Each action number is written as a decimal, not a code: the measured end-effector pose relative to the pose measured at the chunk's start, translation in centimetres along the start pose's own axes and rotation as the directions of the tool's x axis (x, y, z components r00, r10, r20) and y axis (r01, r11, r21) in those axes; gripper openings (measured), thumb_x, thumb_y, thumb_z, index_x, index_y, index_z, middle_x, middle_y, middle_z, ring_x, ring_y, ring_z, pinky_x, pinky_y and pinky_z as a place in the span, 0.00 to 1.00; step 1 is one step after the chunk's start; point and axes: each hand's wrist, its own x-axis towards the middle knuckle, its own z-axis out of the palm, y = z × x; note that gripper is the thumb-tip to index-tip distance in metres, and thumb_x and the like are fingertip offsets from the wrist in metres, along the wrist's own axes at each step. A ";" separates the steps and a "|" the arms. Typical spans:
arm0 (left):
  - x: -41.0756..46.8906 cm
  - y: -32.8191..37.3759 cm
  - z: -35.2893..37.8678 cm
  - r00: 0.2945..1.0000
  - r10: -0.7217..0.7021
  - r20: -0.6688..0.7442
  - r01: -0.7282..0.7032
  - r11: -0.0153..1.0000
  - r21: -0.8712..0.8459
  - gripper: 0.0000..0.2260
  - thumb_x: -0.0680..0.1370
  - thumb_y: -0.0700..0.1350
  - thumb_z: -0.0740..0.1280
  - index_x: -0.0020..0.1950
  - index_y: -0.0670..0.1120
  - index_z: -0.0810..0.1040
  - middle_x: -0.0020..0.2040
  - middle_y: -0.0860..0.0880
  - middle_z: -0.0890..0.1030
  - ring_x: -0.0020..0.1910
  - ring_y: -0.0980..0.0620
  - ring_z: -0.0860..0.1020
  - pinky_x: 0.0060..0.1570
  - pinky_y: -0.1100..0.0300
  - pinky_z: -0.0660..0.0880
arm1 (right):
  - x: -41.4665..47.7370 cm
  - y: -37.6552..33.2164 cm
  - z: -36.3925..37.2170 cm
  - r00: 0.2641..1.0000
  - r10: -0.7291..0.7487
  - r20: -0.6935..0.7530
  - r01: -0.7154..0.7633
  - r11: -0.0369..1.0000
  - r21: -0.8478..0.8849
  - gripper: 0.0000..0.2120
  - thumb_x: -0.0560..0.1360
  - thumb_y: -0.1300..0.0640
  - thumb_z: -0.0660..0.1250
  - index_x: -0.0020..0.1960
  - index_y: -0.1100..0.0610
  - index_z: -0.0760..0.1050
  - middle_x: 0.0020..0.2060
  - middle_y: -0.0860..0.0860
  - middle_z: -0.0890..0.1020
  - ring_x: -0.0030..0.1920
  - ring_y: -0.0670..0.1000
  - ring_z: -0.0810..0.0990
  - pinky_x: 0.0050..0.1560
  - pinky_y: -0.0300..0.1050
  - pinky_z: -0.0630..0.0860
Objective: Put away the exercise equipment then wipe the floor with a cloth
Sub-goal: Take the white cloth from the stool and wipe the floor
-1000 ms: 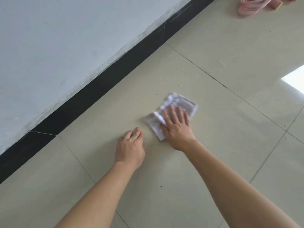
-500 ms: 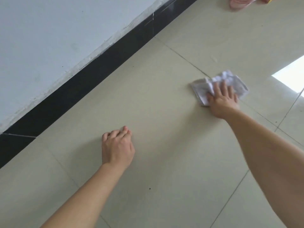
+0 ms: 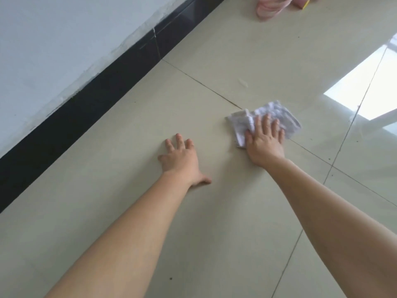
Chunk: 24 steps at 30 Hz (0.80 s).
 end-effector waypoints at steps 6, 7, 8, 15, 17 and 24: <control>0.7 -0.1 0.7 1.000 0.021 -0.021 -0.020 0.998 0.055 0.59 0.61 0.72 0.72 0.80 0.47 0.47 0.81 0.45 0.44 0.78 0.37 0.48 0.71 0.41 0.63 | 4.8 -12.2 0.0 0.923 -0.377 0.080 0.384 0.916 -0.120 0.30 0.85 0.46 0.47 0.82 0.53 0.42 0.81 0.57 0.42 0.80 0.63 0.41 0.78 0.61 0.40; 0.7 0.0 0.7 0.999 0.025 -0.027 -0.023 0.998 0.060 0.58 0.61 0.71 0.72 0.79 0.46 0.48 0.81 0.45 0.45 0.78 0.36 0.49 0.71 0.42 0.64 | 5.3 -14.2 0.0 0.904 -0.417 0.096 0.426 0.894 -0.135 0.30 0.85 0.45 0.48 0.82 0.53 0.42 0.81 0.57 0.42 0.80 0.63 0.41 0.78 0.61 0.40; 0.8 0.1 0.8 0.999 0.033 -0.034 -0.031 0.998 0.060 0.57 0.63 0.69 0.73 0.79 0.45 0.48 0.80 0.45 0.46 0.78 0.36 0.50 0.71 0.42 0.65 | 5.7 -15.9 0.0 0.891 -0.440 0.114 0.453 0.880 -0.142 0.31 0.85 0.45 0.49 0.82 0.53 0.42 0.81 0.56 0.42 0.80 0.62 0.41 0.78 0.62 0.40; 1.2 0.4 0.4 0.999 0.031 0.009 -0.032 0.996 0.085 0.60 0.60 0.74 0.70 0.79 0.48 0.44 0.81 0.48 0.41 0.79 0.38 0.45 0.71 0.44 0.64 | 11.7 -10.0 -3.1 0.921 -0.387 0.037 0.388 0.908 -0.158 0.29 0.86 0.46 0.44 0.82 0.54 0.41 0.81 0.56 0.42 0.81 0.61 0.40 0.78 0.58 0.39; 1.4 0.5 0.1 0.999 0.026 0.022 -0.028 0.997 0.067 0.60 0.60 0.74 0.71 0.80 0.48 0.43 0.80 0.48 0.39 0.79 0.38 0.43 0.71 0.43 0.63 | 13.6 -3.2 -4.2 0.977 -0.210 -0.047 0.202 0.970 -0.133 0.29 0.86 0.47 0.42 0.82 0.56 0.40 0.81 0.56 0.41 0.80 0.61 0.38 0.78 0.61 0.38; 1.1 -0.2 0.3 0.999 0.030 -0.012 -0.029 0.997 0.067 0.60 0.60 0.75 0.69 0.80 0.51 0.42 0.80 0.50 0.38 0.79 0.41 0.41 0.73 0.44 0.60 | 14.8 6.1 -7.2 0.920 0.392 0.010 -0.391 0.918 0.064 0.33 0.83 0.40 0.43 0.82 0.53 0.36 0.80 0.57 0.37 0.79 0.63 0.36 0.78 0.62 0.36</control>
